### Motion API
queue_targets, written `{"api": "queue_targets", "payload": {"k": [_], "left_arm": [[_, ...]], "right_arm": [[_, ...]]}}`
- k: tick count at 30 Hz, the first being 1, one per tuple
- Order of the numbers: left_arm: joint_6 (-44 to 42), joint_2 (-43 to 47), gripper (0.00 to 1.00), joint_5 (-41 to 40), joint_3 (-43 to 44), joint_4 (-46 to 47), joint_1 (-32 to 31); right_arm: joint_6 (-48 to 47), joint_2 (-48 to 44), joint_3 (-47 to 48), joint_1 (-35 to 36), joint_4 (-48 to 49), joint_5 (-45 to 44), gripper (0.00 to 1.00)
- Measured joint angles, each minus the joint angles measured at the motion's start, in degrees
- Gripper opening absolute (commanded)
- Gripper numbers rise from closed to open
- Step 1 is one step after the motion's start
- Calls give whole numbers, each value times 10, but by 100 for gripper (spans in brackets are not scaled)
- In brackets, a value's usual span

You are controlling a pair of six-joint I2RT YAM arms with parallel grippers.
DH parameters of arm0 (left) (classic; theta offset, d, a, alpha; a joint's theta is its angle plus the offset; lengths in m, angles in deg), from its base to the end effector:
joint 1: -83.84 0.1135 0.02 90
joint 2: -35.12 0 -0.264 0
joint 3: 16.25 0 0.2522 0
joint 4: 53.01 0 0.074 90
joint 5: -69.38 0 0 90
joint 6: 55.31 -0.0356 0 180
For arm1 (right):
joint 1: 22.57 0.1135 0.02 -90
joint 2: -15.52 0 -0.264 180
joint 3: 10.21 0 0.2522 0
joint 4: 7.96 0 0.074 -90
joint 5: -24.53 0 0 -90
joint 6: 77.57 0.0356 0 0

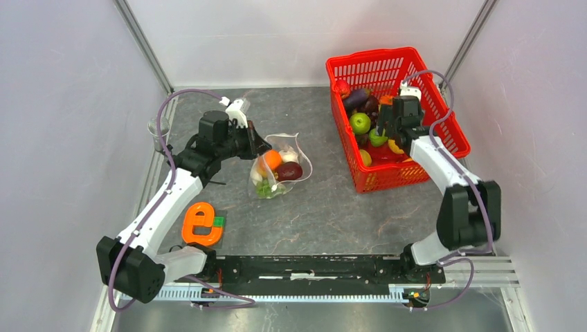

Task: Place the food in the zip-top bag and seal the zipper
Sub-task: Pick up the fake fruit from the bin.

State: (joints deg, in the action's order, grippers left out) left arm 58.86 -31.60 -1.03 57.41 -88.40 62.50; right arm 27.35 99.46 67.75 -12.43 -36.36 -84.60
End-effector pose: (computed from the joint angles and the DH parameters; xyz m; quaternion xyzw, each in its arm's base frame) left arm 0.2384 -0.1059 0.3352 0.0661 0.8486 -0.3298 0.4084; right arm 0.3287 0.0469 0.2890 0.1138 0.8682 -0.0437 0.4810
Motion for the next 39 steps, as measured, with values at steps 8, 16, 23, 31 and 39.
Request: {"api": "queue_targets", "payload": {"k": [8, 16, 23, 31, 39], "left_arm": [[0, 0, 4, 0, -3, 4, 0], [0, 0, 4, 0, -3, 3, 0], [0, 0, 4, 0, -4, 3, 0], [0, 0, 4, 0, -7, 5, 0], [0, 0, 4, 0, -8, 6, 0]], "right_arm": [[39, 106, 5, -37, -43, -19, 98], [66, 132, 20, -42, -11, -68, 98], [83, 161, 12, -51, 55, -79, 97], [91, 210, 11, -61, 88, -74, 70], [76, 176, -45, -68, 151, -31, 57]]}}
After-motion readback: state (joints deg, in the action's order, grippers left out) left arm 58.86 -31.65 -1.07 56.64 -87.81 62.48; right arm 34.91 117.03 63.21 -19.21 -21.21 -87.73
